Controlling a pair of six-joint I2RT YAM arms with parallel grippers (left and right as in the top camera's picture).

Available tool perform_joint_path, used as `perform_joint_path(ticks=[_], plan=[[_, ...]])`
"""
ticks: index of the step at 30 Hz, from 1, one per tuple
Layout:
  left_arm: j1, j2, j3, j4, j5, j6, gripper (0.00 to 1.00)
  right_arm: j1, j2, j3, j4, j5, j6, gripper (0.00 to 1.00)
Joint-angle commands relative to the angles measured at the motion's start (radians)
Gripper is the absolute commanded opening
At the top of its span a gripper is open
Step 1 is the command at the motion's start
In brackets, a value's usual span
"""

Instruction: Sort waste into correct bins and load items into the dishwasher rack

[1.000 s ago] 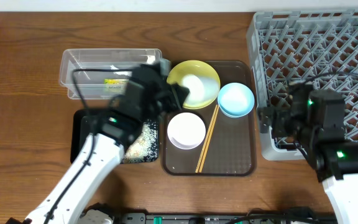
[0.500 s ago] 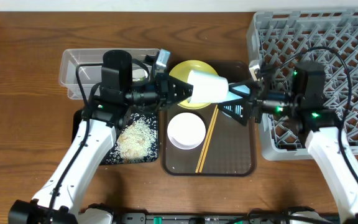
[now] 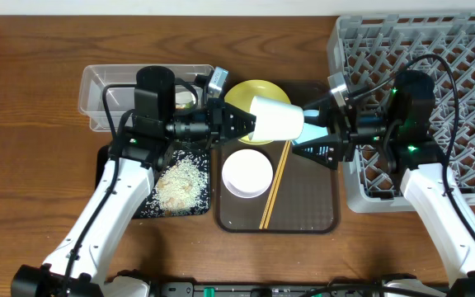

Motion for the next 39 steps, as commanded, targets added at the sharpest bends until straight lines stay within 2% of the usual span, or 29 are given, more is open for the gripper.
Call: perform_joint_path(ticks=[1, 5, 8, 11, 12, 19, 22, 32, 35, 39], plan=[[-0.017, 0.000, 0.011, 0.003, 0.008, 0.002, 0.06, 0.026, -0.001, 0.015, 0.036, 0.007, 0.098, 0.89], [-0.024, 0.000, 0.011, 0.003, 0.008, 0.002, 0.06, 0.032, -0.001, 0.015, 0.057, 0.037, 0.119, 0.82], [-0.024, 0.000, 0.011, 0.003, 0.008, 0.002, 0.06, 0.032, -0.001, 0.016, 0.058, 0.037, 0.119, 0.72], [-0.024, 0.000, 0.011, 0.003, 0.008, 0.003, 0.06, 0.032, -0.001, 0.016, 0.065, 0.038, 0.119, 0.53], [-0.024, 0.000, 0.011, 0.003, 0.007, 0.018, 0.06, 0.032, -0.001, 0.016, 0.065, 0.038, 0.119, 0.50], [0.011, 0.000, 0.011, -0.002, -0.049, 0.269, 0.07, 0.021, -0.001, 0.015, 0.064, 0.129, 0.119, 0.40], [0.066, 0.000, 0.011, -0.029, -0.122, 0.348, 0.07, 0.006, -0.001, 0.015, 0.046, 0.227, 0.116, 0.30], [0.244, -0.008, 0.011, -0.085, -0.247, 0.505, 0.06, -0.024, -0.002, 0.016, -0.129, 0.576, -0.019, 0.21], [0.281, -0.034, 0.013, -0.167, -0.359, 0.590, 0.06, -0.042, -0.002, 0.016, -0.207, 0.645, -0.051, 0.17], [0.307, -0.105, 0.014, -0.352, -0.602, 0.734, 0.07, -0.064, -0.015, 0.021, -0.292, 0.677, -0.075, 0.15]])
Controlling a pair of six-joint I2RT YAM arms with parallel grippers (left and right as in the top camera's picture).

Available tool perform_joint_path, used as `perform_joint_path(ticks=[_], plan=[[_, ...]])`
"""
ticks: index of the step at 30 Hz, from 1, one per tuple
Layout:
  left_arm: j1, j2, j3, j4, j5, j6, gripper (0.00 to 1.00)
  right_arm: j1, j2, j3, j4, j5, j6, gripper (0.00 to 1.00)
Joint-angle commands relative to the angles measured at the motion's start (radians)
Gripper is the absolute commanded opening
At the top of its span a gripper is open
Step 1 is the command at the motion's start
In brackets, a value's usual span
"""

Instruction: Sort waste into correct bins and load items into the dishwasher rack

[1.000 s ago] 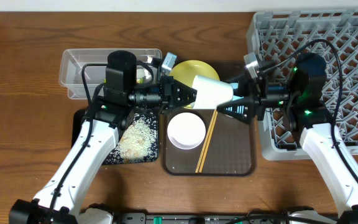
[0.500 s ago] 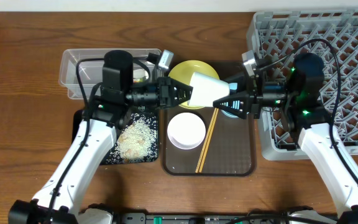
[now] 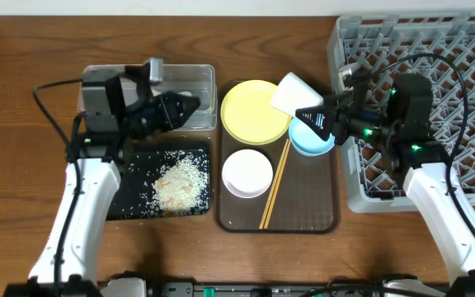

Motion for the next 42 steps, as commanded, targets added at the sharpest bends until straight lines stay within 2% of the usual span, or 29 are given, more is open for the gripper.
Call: perform_joint_path(ticks=[1, 4, 7, 9, 15, 18, 22, 31, 38, 42], plan=[[0.020, -0.103, 0.013, -0.137, -0.315, 0.203, 0.07, -0.034, -0.026, 0.021, -0.061, 0.098, -0.060, 0.15], [0.020, -0.186, 0.013, -0.271, -0.521, 0.269, 0.08, -0.057, -0.072, 0.031, -0.161, 0.178, -0.096, 0.15], [0.020, -0.274, 0.013, -0.382, -0.728, 0.273, 0.08, -0.072, -0.128, 0.057, -0.290, 0.298, -0.128, 0.13], [0.020, -0.333, 0.013, -0.444, -0.816, 0.273, 0.08, -0.077, -0.160, 0.085, -0.386, 0.390, -0.135, 0.12], [0.020, -0.458, 0.013, -0.589, -0.854, 0.273, 0.11, -0.077, -0.219, 0.198, -0.684, 0.748, -0.137, 0.06], [0.020, -0.504, 0.013, -0.632, -0.858, 0.273, 0.11, -0.077, -0.222, 0.244, -0.774, 0.909, -0.137, 0.06], [0.019, -0.553, 0.012, -0.656, -0.947, 0.238, 0.11, -0.083, -0.220, 0.257, -0.834, 1.099, -0.098, 0.04], [0.017, -0.592, 0.012, -0.661, -0.976, 0.235, 0.13, -0.222, -0.188, 0.310, -0.933, 1.110, -0.069, 0.03], [-0.022, -0.592, 0.009, -0.661, -0.974, 0.236, 0.14, -0.309, -0.048, 0.462, -1.110, 1.056, -0.048, 0.02], [-0.024, -0.592, 0.001, -0.661, -0.974, 0.235, 0.13, -0.344, 0.029, 0.470, -1.125, 1.052, -0.043, 0.01]])
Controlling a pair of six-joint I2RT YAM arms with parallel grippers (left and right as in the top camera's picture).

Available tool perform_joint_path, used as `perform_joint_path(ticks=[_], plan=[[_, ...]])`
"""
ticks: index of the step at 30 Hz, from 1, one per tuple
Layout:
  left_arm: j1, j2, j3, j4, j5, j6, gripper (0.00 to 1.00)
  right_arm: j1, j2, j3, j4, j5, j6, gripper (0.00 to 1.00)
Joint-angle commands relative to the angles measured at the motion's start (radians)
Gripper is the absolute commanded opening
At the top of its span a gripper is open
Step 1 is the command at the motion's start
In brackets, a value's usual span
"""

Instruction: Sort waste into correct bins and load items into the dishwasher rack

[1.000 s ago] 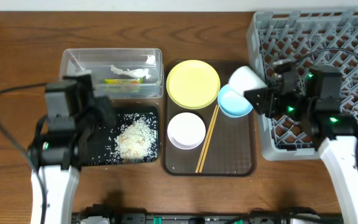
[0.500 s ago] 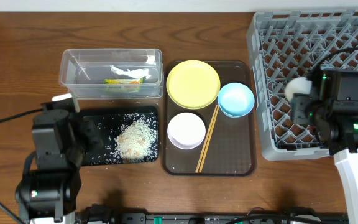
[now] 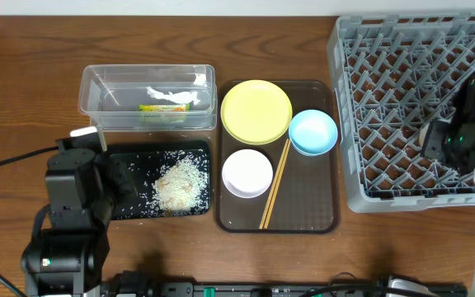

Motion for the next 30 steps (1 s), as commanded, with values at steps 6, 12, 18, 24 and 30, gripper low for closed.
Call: perform_joint_path(ticks=[6, 12, 18, 24, 30], plan=[[-0.003, -0.002, -0.002, 0.001, -0.016, -0.012, 0.13, -0.030, 0.145, 0.020, 0.013, -0.007, 0.022, 0.02], [-0.003, -0.002, -0.002, 0.001, -0.015, -0.013, 0.13, -0.035, 0.236, 0.019, 0.020, -0.028, 0.022, 0.02], [-0.003, -0.002, -0.002, 0.001, -0.015, -0.013, 0.13, -0.038, 0.301, 0.019, 0.019, -0.028, 0.022, 0.22], [-0.003, -0.002, -0.002, 0.001, -0.015, -0.013, 0.14, -0.035, 0.319, 0.020, 0.029, -0.029, 0.022, 0.85], [-0.003, 0.000, -0.003, 0.001, -0.015, -0.013, 0.16, -0.026, 0.298, 0.050, 0.028, -0.029, 0.022, 0.87]])
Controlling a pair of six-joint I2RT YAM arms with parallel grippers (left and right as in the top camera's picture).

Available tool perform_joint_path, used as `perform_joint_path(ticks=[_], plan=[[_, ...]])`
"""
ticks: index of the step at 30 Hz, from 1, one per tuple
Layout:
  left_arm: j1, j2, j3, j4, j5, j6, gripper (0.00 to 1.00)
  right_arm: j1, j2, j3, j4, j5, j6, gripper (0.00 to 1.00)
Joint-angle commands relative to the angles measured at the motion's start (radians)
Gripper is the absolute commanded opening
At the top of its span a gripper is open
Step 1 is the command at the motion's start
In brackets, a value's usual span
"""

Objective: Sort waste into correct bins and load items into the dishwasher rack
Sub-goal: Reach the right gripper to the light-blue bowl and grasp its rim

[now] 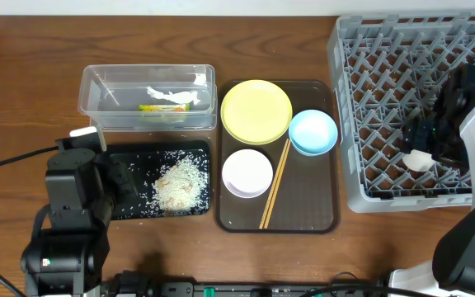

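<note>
My right gripper hangs low over the front right part of the grey dishwasher rack, shut on a white cup of which only a small part shows below the fingers. On the brown tray lie a yellow plate, a blue bowl, a white bowl and a pair of chopsticks. My left arm is drawn back at the front left; its fingers sit in shadow over the black tray's left edge, and their state does not show.
A black tray holds a heap of rice and scattered grains. Behind it stands a clear plastic bin with white paper and a green wrapper inside. The rack fills the right side of the table.
My right arm has moved in from the right edge to over the rack's front right, and the white cup now shows at its fingertips. The left arm has stayed put.
Both grippers met at the white cup above the tray. Then the right gripper alone held the cup near the blue bowl while the left was back over the clear bin. Then the left arm sat at the front left. Now the cup is low over the rack.
</note>
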Motion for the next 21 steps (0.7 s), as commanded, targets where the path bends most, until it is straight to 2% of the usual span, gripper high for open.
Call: perform_joint_path(ticks=[1, 6, 8, 14, 21], plan=[[-0.003, 0.000, -0.004, 0.000, -0.011, -0.012, 0.22, 0.006, -0.027, 0.068, 0.000, -0.013, 0.005, 0.86], [-0.003, 0.019, -0.005, -0.011, -0.011, -0.013, 0.26, 0.053, -0.077, 0.174, 0.023, -0.251, -0.032, 0.80], [-0.003, 0.030, -0.005, -0.015, -0.010, -0.029, 0.26, 0.121, -0.103, 0.184, 0.061, -0.350, -0.045, 0.77], [-0.003, 0.040, -0.005, -0.015, -0.010, -0.035, 0.27, 0.321, -0.084, 0.178, 0.084, -0.291, -0.045, 0.71], [-0.003, 0.040, -0.005, -0.015, -0.010, -0.035, 0.27, 0.509, 0.044, 0.177, 0.181, -0.077, -0.045, 0.66]])
